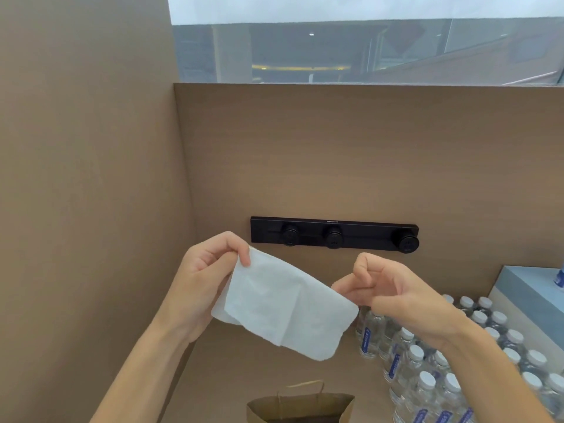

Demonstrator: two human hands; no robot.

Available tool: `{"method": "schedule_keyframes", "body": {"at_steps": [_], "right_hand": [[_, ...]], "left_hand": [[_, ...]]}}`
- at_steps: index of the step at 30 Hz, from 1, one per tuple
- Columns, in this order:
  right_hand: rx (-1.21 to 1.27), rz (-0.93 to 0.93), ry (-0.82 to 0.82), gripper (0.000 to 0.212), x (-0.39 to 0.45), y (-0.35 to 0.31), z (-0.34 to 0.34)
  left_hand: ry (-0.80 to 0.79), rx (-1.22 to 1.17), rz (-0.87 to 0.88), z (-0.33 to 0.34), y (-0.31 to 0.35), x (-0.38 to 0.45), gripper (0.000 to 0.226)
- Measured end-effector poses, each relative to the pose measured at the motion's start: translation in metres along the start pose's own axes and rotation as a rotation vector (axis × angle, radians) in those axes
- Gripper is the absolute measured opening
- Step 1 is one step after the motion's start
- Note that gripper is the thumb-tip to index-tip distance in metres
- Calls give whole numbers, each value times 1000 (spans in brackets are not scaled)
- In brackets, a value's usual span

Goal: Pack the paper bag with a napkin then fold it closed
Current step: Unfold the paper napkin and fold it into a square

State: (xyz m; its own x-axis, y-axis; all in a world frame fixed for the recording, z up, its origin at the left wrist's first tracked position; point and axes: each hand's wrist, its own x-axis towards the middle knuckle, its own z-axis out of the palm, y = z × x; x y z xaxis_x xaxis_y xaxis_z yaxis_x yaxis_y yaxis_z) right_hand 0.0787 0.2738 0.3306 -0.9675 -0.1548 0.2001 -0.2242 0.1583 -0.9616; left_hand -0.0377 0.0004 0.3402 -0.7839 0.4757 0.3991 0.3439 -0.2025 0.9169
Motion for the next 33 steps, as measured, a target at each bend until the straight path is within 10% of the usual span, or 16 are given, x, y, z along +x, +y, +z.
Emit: {"method": "schedule_keyframes", "body": {"at_steps": [15, 24, 29, 33], "right_hand": [[-26, 68, -34, 24, 24, -24, 25], [-374, -3, 536, 9, 24, -16, 29], [-817, -308, 663, 13, 28, -6, 63], [-1070, -371, 603, 17, 24, -1, 88]], "left_hand": [[-292, 12, -59, 30, 23, 41, 23], [370, 424, 127, 37, 9, 9, 24], [4, -16, -79, 82, -4, -25, 29], [0, -470, -185, 92, -9, -25, 46]]}}
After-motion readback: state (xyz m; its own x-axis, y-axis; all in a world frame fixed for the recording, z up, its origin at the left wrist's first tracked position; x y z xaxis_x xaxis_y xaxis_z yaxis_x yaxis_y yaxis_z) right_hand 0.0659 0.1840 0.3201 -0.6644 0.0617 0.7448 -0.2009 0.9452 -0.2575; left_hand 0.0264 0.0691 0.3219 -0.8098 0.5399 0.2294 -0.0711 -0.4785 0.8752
